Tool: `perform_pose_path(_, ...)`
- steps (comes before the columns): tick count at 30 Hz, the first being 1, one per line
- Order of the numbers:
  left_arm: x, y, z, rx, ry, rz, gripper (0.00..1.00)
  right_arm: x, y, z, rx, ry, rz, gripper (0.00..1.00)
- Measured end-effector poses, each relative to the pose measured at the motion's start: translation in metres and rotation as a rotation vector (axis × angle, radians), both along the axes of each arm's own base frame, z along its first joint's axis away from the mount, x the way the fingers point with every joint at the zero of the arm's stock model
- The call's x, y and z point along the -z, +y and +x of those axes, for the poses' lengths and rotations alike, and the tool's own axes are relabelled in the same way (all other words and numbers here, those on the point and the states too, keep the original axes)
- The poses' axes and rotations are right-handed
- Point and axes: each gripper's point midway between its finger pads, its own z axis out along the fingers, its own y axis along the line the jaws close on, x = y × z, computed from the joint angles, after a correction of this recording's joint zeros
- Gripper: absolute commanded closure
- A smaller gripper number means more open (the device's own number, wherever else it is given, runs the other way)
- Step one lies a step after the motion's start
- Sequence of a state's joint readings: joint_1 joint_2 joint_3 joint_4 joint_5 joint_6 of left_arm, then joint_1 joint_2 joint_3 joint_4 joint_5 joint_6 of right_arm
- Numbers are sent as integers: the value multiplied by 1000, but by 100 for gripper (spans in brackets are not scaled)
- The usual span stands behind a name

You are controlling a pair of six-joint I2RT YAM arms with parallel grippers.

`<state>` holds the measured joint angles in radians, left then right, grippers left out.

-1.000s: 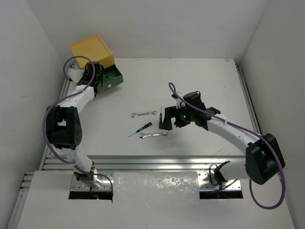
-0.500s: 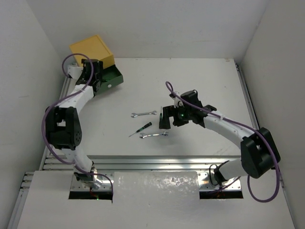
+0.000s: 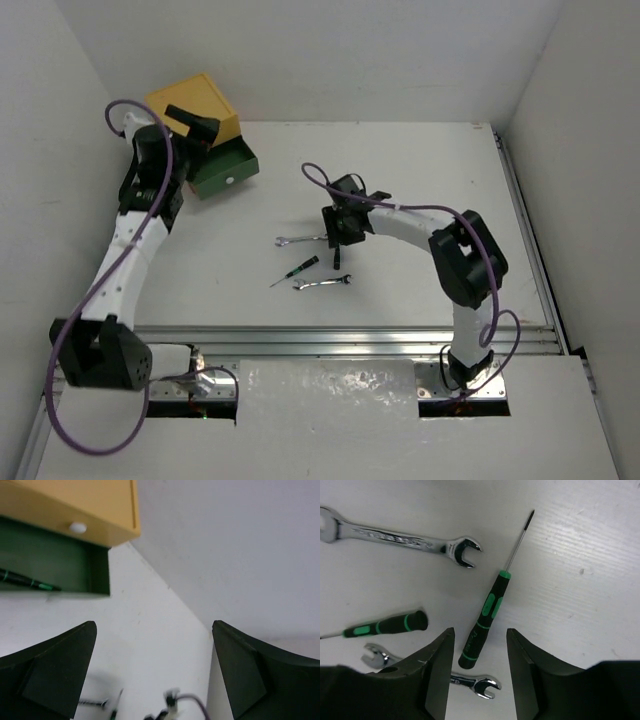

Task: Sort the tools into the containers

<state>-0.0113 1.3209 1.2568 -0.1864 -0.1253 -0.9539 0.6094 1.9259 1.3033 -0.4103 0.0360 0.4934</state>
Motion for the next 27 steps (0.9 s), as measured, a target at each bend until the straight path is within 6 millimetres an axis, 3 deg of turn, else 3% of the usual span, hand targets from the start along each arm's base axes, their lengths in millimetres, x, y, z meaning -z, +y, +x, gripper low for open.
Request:
perform_pose_path(2,11,-6,-28,49,19,30,1,15,0,-4,8,20,-46,53)
perform_pose_path(4,20,-11,-48,94,41,57,1,29,-4,-9,18,44,-91,60)
perform_pose_path(7,29,-20,-67,168,62,90,1,38,-4,-12,31,52,-123,81)
perform_pose_path(9,35,-27,-76,210,71,108,1,40,-4,-13,45,54,-128,88)
perform_pose_path(10,40,-31,-82,231,77,117,1,40,-4,-12,52,53,-128,100)
perform_pose_path(14,69,-53,-102,334,107,142,1,40,-7,-12,83,44,-131,100)
perform_pose_path(17,106,-90,-119,486,138,129,2,35,-23,-25,94,29,-149,100)
perform_pose_path(19,126,-118,-130,610,138,104,2,22,-33,-39,74,16,-137,100)
perform_pose_path(21,139,-152,-144,757,119,65,2,-5,-31,-52,20,-26,-48,100)
perform_pose_path(23,138,-181,-154,873,77,35,2,-46,-14,-64,-80,-106,121,100)
perform_pose_path(27,113,-233,-177,1058,-59,6,4,-133,21,-87,-287,-280,429,100)
